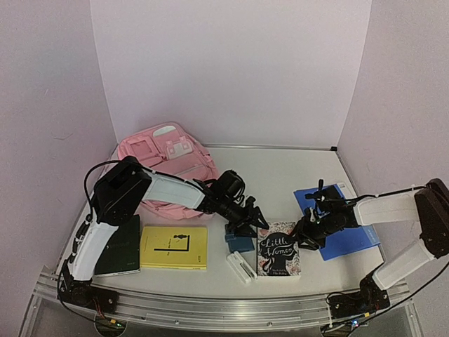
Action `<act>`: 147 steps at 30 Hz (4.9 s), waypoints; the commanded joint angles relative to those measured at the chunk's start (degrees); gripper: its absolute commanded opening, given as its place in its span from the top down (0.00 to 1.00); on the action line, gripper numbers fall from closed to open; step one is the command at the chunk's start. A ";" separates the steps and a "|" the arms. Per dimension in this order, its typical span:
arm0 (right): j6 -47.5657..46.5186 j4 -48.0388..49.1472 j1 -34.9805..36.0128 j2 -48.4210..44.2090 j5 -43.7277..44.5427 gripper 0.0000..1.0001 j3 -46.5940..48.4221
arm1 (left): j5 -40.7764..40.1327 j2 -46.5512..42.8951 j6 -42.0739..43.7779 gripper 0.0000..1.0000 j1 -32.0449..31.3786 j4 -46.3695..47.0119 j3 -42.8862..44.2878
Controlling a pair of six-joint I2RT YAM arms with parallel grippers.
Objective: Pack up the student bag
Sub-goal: Pick up the book from the center of the board.
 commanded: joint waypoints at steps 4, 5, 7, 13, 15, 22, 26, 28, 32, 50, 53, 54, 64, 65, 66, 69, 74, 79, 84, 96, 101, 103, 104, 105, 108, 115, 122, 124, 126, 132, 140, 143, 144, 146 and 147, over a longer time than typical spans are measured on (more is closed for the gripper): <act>3.46 13.52 1.02 2.76 -9.52 0.63 1.01 | -3.28 2.19 1.08 0.45 2.46 2.76 2.68; 4.34 14.78 1.01 2.53 -9.77 0.63 1.16 | -3.27 2.03 1.46 0.45 2.48 2.09 2.60; 6.04 16.62 1.00 2.26 -9.95 0.64 1.53 | -2.95 1.85 1.54 0.46 2.49 1.70 1.74; 10.02 20.63 1.01 2.06 -7.68 0.71 2.16 | -2.69 0.35 0.69 0.48 2.47 2.90 -1.75; 11.68 22.31 1.03 1.78 -7.48 0.73 1.71 | -2.99 0.02 0.65 0.48 2.43 2.93 -2.04; 14.78 26.83 1.00 -0.43 -8.15 0.76 0.64 | -3.31 -0.25 0.54 0.48 2.37 2.89 -1.91; 14.00 27.00 1.00 0.68 -8.03 0.76 0.33 | -3.34 -0.29 0.56 0.49 2.42 2.89 -1.99; 13.44 27.39 1.02 2.73 -8.09 0.76 0.01 | -3.27 -0.37 0.56 0.49 2.41 2.91 -2.07; 12.99 29.39 1.11 6.38 -8.71 0.78 -0.54 | -3.22 -0.85 0.73 0.49 2.45 2.79 -2.52; 13.74 29.62 1.18 -15.30 -3.09 1.00 2.29 | -8.14 -20.12 15.06 0.11 5.40 1.97 -10.21; 12.84 29.55 1.18 -17.94 -4.30 1.00 5.02 | -4.66 -23.86 16.65 0.06 5.38 5.81 -11.78; 12.46 29.53 1.21 -18.47 -4.81 1.00 5.77 | -3.22 -24.80 16.84 0.04 5.31 7.10 -12.12; 9.64 29.89 1.17 -22.43 -7.71 1.00 9.12 | 5.42 -24.40 15.50 0.01 4.44 12.64 -9.89; 9.68 29.95 1.17 -22.82 -7.63 1.00 9.13 | 6.06 -24.23 14.81 0.03 4.17 14.24 -9.99; 9.69 29.96 1.18 -23.11 -7.55 1.00 9.13 | 6.75 -24.22 14.12 0.06 3.91 16.25 -10.35; 9.62 29.97 1.18 -23.23 -7.48 1.00 8.78 | 8.35 -25.00 13.93 0.26 3.10 21.01 -11.91; 8.78 29.88 1.17 -22.04 -7.62 0.96 7.76 | 8.79 -26.97 13.94 0.72 2.82 24.66 -15.25; 3.99 24.46 1.10 -21.93 -5.86 0.43 9.66 | 6.32 -30.74 18.54 1.00 2.84 17.85 -17.42; -9.74 6.57 1.15 -20.07 -1.61 0.17 16.15 | 7.72 -33.50 25.92 1.00 2.84 5.83 -17.49; -28.54 -11.69 2.61 -10.49 -21.48 0.04 27.66 | 18.43 -36.95 40.29 0.98 2.55 -18.14 -11.85; -29.72 -11.90 4.96 -7.03 -26.20 0.03 29.40 | 21.66 -36.36 41.50 0.98 2.12 -20.08 -10.11; -30.15 -11.96 5.46 -5.69 -28.33 0.03 29.45 | 22.76 -36.30 41.17 0.98 2.13 -19.58 -9.88; -30.29 -11.92 5.85 -5.09 -29.72 0.03 29.51 | 23.46 -36.14 41.00 0.98 2.13 -19.40 -9.76; -30.37 -11.84 6.37 -4.54 -30.80 0.03 29.63 | 24.35 -35.87 40.91 0.98 2.13 -19.33 -9.56; -30.24 -11.78 8.05 -2.99 -32.61 0.08 30.42 | 26.06 -34.82 41.48 0.97 2.14 -20.76 -8.46; -27.84 -8.66 8.99 -5.10 -31.22 0.91 30.97 | 22.35 -34.10 43.61 0.88 2.31 -24.18 -6.84; -19.01 -5.84 7.81 -11.80 -2.16 1.00 29.69 | -0.94 -37.05 43.14 0.37 5.62 -28.10 -8.80; -16.96 -5.65 7.59 -14.20 6.57 1.00 28.35 | -11.20 -37.38 43.57 0.34 6.77 -31.05 -8.81; -14.53 -5.81 7.52 -16.39 15.93 1.00 27.24 | -24.12 -36.43 44.68 0.33 7.05 -35.21 -7.87; -9.13 -6.12 7.52 -21.32 24.76 1.00 24.19 | -42.11 -29.40 48.17 0.51 6.68 -43.08 -3.47; -7.06 -6.02 7.49 -24.57 23.74 1.00 21.13 | -53.66 -23.45 50.58 0.53 6.53 -41.76 -1.49; -6.05 -5.37 7.49 -25.34 23.13 1.00 19.79 | -56.74 -21.71 51.20 0.56 6.53 -41.44 -0.54; -5.62 -5.04 7.50 -25.59 22.88 1.00 19.43 | -57.68 -21.09 51.43 0.57 6.49 -41.40 -0.15; -5.16 -4.42 7.50 -25.86 22.42 1.00 18.82 | -58.70 -20.41 51.94 0.57 6.53 -41.04 0.30; -4.93 -4.16 7.49 -25.96 22.21 1.00 18.59 | -59.00 -20.12 52.18 0.57 6.53 -40.79 0.52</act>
